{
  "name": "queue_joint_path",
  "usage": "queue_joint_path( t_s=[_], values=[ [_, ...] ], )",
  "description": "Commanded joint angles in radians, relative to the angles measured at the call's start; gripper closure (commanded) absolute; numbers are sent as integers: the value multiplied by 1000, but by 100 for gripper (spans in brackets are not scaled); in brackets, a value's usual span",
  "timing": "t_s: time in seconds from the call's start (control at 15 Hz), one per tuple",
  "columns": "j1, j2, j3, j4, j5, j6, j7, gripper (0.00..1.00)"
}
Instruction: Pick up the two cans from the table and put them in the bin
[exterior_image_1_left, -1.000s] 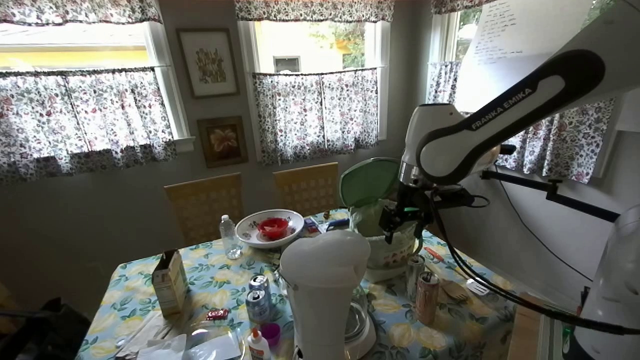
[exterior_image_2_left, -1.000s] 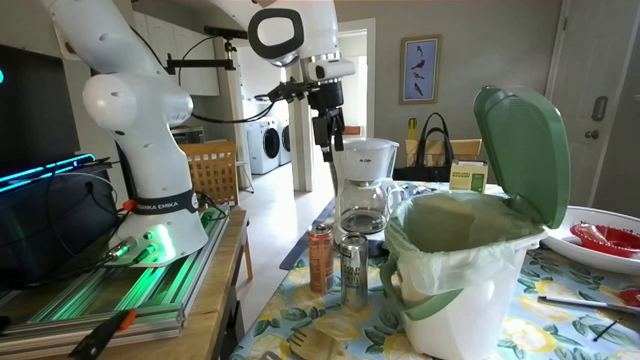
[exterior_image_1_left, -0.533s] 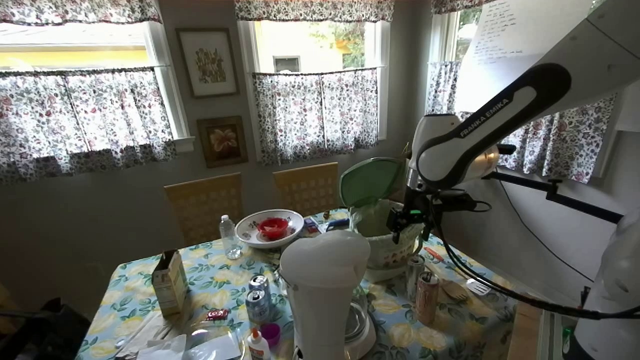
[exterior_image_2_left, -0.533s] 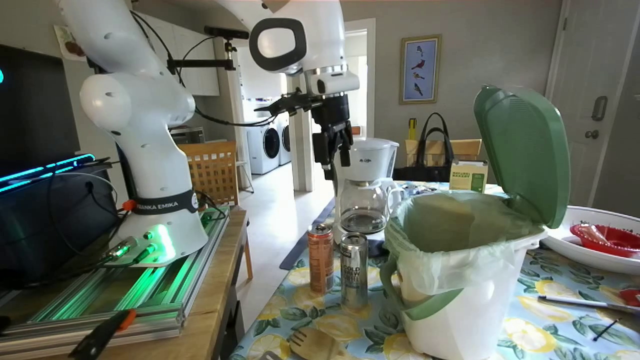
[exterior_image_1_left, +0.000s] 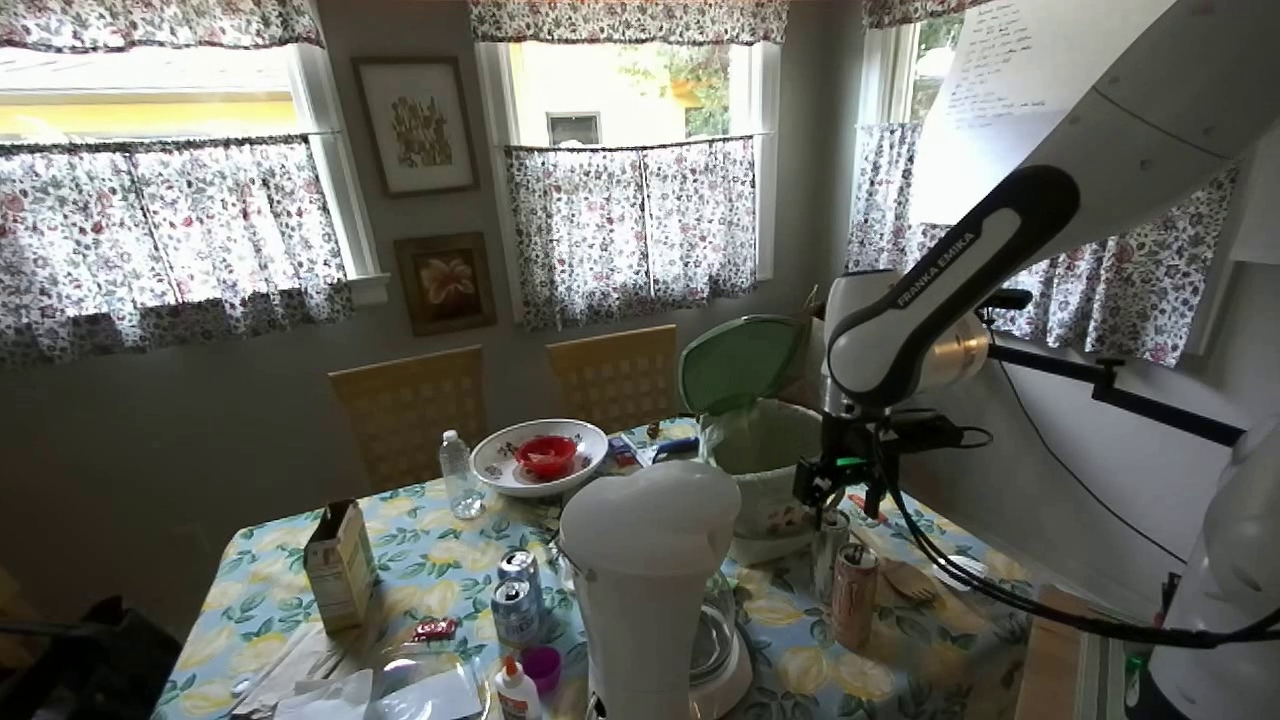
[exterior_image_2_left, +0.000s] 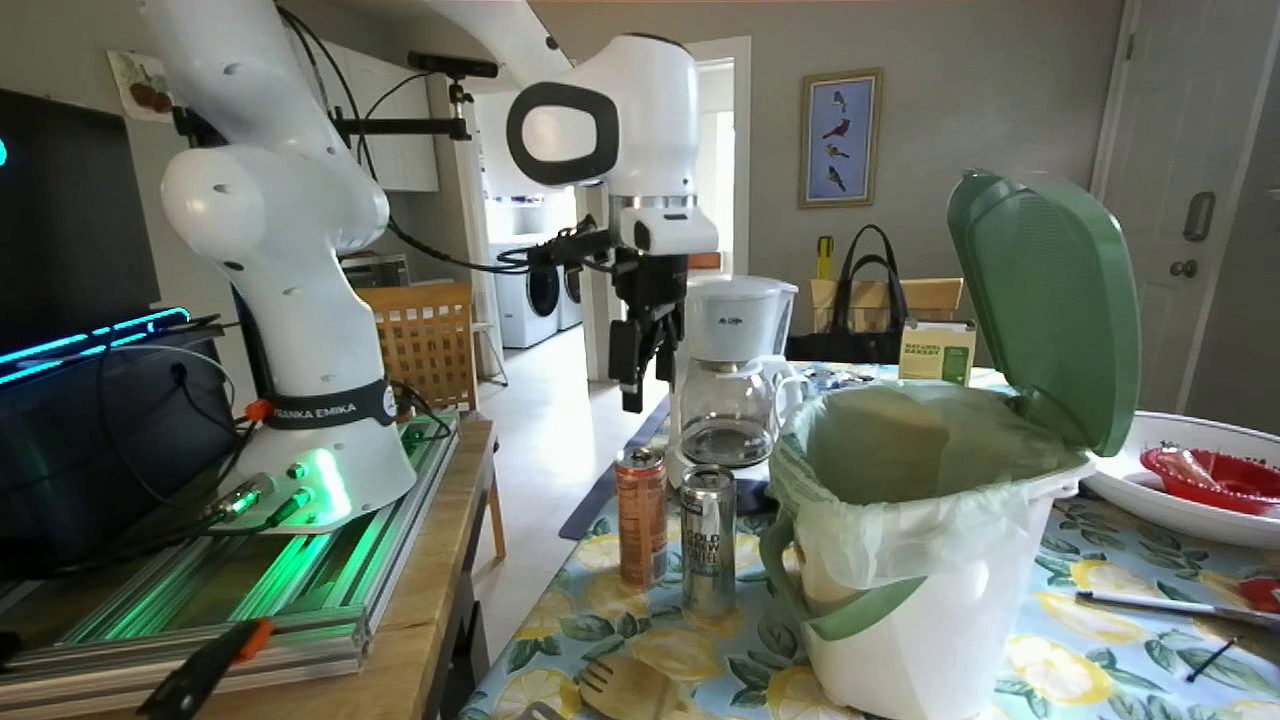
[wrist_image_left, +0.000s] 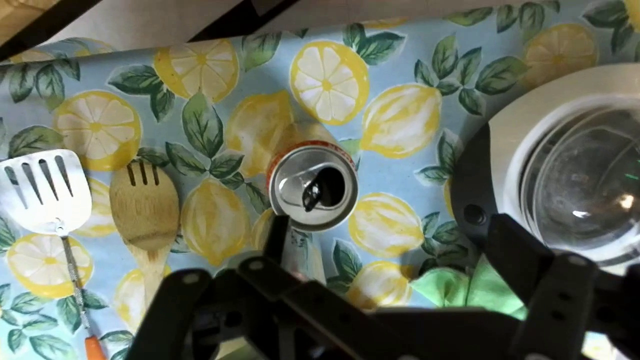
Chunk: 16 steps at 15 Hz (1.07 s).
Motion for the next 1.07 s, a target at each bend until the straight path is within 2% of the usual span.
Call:
queue_joint_path(
  t_s=[0.0,0.33,0.67,1.0],
  values=[
    [18,59,-25,0,-23,-14,-65,0],
    [18,121,-25,-1,-56,1,-102,0],
    [6,149,-35,0,-150,-23,-63,0],
    [5,169,-53,-1,-223,6,-48,0]
  ],
)
